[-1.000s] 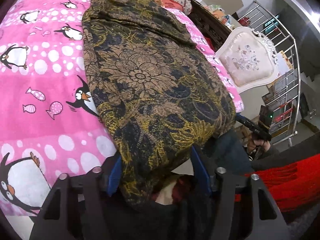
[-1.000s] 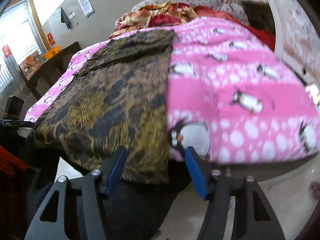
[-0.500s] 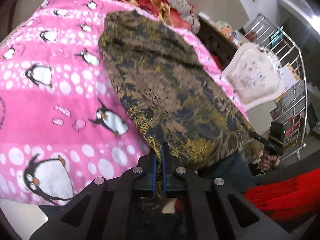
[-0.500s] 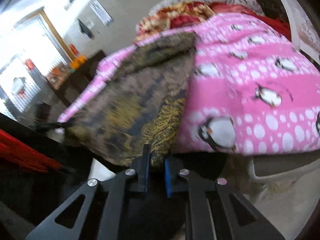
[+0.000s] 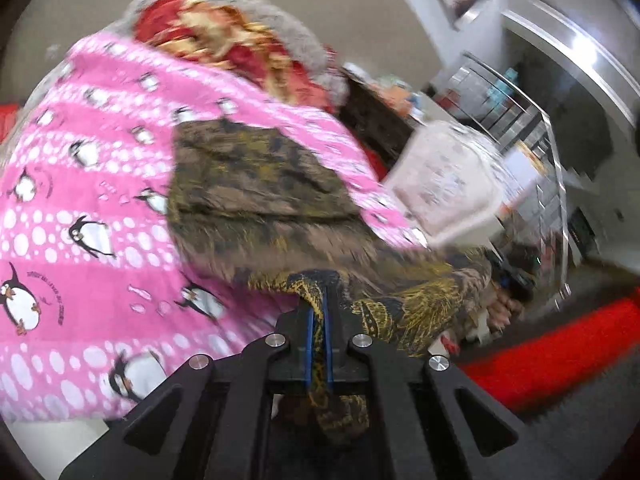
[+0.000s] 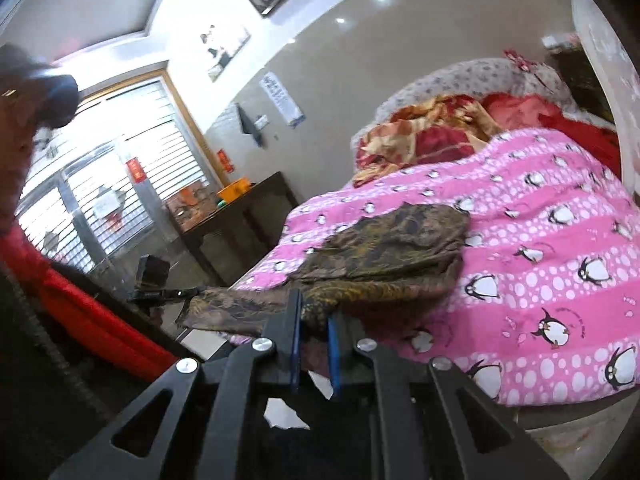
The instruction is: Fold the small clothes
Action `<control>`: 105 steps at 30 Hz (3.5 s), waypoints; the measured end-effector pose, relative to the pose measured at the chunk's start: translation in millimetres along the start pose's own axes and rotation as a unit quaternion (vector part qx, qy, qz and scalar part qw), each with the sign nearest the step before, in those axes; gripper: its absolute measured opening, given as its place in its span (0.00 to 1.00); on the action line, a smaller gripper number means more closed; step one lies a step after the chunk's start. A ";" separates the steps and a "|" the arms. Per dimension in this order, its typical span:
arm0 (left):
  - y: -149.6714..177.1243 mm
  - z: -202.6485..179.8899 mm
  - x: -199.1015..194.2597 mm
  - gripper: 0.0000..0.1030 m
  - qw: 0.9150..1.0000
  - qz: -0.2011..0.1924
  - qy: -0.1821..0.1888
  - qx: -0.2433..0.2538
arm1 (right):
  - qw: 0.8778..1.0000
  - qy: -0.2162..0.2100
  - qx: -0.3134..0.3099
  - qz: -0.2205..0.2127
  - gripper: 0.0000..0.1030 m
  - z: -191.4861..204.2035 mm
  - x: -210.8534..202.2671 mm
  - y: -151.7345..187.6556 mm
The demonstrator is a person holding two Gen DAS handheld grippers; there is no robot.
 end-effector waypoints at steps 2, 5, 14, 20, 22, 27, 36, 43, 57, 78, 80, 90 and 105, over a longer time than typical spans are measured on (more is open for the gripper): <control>-13.6 20.3 24.1 0.00 0.999 -0.007 -0.040 -0.015 | 0.999 0.022 0.025 -0.007 0.11 -23.9 19.1 -2.8; -40.7 42.2 62.7 0.00 0.996 -0.025 -0.076 -0.026 | 0.997 0.067 0.046 -0.010 0.11 -62.5 64.7 -11.8; -124.6 125.0 154.8 0.00 0.988 -0.039 -0.138 -0.058 | 0.977 0.194 0.086 0.015 0.11 -178.2 215.5 -50.9; -155.2 164.9 201.4 0.00 0.984 -0.018 -0.169 -0.055 | 0.966 0.239 0.088 0.042 0.11 -231.8 287.7 -56.8; -158.5 169.8 212.8 0.00 0.983 -0.012 -0.175 -0.051 | 0.963 0.252 0.083 0.046 0.11 -243.1 300.2 -56.7; -151.6 183.6 240.8 0.00 0.981 0.005 -0.185 -0.049 | 0.955 0.284 0.068 0.050 0.11 -264.2 319.1 -60.1; -149.5 196.7 227.9 0.24 0.976 0.041 -0.213 -0.009 | 0.942 0.305 0.046 0.135 0.12 -294.1 348.1 -51.5; -175.8 141.2 200.0 0.24 0.979 -0.013 -0.197 0.051 | 0.960 0.251 0.095 0.075 0.28 -258.1 314.8 -77.0; -137.1 109.2 335.9 0.00 0.948 0.115 -0.237 0.177 | 0.886 0.345 -0.099 0.295 0.62 -255.0 416.4 -15.0; -104.2 53.5 372.3 0.09 0.969 0.110 -0.151 0.160 | 0.902 0.385 -0.081 0.178 0.75 -248.3 402.0 12.7; -129.7 68.7 380.5 0.06 0.967 0.077 -0.184 0.157 | 0.908 0.377 -0.079 0.164 0.77 -248.9 401.8 13.9; -149.6 160.9 298.1 0.08 0.947 -0.041 -0.312 0.066 | 0.923 0.347 -0.061 0.153 0.86 -244.4 399.6 15.1; -122.5 154.4 269.6 0.10 0.946 -0.053 -0.314 0.068 | 0.953 0.268 0.025 0.138 0.49 -283.7 375.3 -5.5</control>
Point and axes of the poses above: each gripper's, at about its wrist camera, not at the fingertips, and x roughly the way its jaws point, z to its left, y to its underside, the point moved 7 cm from there along x, roughly the way its jaws point, and after that the axes turned 13 degrees about -z, right-handed, at the moved point
